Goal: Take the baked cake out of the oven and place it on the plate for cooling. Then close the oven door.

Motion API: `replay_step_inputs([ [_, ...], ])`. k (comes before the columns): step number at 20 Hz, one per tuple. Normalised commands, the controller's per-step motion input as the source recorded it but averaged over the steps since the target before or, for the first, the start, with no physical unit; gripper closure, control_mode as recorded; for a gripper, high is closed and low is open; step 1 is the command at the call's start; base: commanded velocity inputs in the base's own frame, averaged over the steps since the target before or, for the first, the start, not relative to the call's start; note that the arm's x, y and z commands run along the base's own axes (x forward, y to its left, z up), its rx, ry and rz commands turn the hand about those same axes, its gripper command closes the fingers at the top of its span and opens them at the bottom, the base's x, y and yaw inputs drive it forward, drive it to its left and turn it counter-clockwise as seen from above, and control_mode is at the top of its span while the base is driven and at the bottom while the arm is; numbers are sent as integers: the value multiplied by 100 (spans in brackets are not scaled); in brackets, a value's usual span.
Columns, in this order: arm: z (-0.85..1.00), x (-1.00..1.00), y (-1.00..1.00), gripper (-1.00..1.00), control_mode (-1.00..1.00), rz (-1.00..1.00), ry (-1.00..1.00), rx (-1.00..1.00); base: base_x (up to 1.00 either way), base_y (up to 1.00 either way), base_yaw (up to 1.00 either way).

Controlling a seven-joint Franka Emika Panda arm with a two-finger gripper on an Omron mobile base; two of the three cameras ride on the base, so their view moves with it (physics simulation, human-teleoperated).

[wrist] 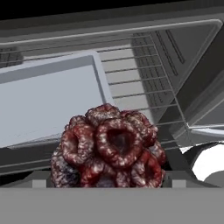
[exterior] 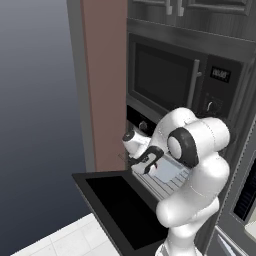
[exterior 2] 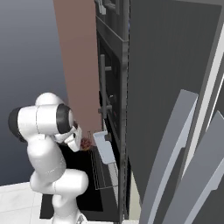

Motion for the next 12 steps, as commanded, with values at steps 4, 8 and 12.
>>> replay_step_inputs([
  [4,100,-44,32,100,-100,4,-1,5,0,0,0],
  [8,100,-14,10,100,-100,1,0,8,0,0,0],
  [12,100,-12,1,100,-100,0,5,5,0,0,0],
])
